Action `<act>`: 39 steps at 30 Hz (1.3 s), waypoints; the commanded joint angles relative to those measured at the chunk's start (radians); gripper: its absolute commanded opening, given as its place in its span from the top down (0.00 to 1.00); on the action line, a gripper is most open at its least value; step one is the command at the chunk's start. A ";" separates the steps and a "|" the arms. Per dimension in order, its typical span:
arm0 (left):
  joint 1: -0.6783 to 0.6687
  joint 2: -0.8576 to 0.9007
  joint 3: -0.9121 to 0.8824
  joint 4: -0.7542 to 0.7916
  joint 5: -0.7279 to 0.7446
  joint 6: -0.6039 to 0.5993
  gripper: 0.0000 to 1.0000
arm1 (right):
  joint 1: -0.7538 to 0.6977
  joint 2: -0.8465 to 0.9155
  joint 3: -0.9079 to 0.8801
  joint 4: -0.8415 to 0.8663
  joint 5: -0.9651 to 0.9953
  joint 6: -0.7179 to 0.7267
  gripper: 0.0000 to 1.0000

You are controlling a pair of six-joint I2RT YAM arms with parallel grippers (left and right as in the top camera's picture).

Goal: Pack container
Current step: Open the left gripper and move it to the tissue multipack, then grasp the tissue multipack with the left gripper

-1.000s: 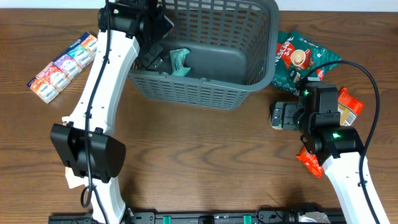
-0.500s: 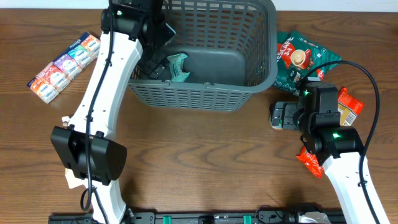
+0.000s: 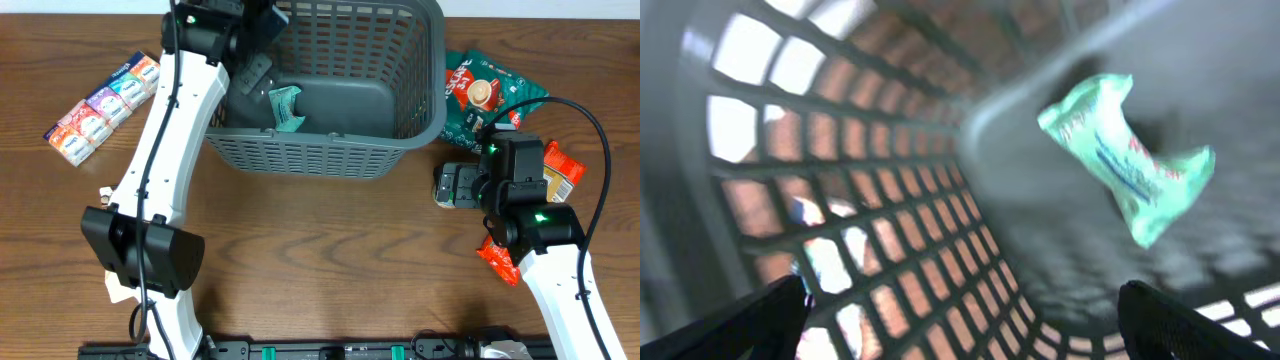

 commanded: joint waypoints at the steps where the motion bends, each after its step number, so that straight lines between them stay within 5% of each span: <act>1: -0.004 -0.046 0.089 -0.005 -0.012 0.006 0.01 | 0.003 0.002 0.013 0.001 -0.004 0.014 0.01; 9: 0.084 -0.240 0.176 -0.168 -0.040 -0.067 0.02 | 0.003 0.002 0.013 0.007 0.000 0.013 0.01; 16: 0.392 -0.367 0.176 -0.143 0.087 -0.010 0.02 | 0.003 0.002 0.013 0.006 -0.001 0.014 0.01; 19: 0.499 -0.314 0.175 -0.156 0.197 0.115 0.02 | 0.003 0.002 0.013 0.006 -0.001 0.014 0.01; 28: 0.609 -0.038 0.175 -0.085 0.203 0.319 0.02 | 0.003 0.002 0.013 0.006 -0.001 0.014 0.01; 39: 0.622 0.266 0.175 -0.003 0.200 0.407 0.02 | 0.003 0.002 0.013 0.006 0.000 0.015 0.01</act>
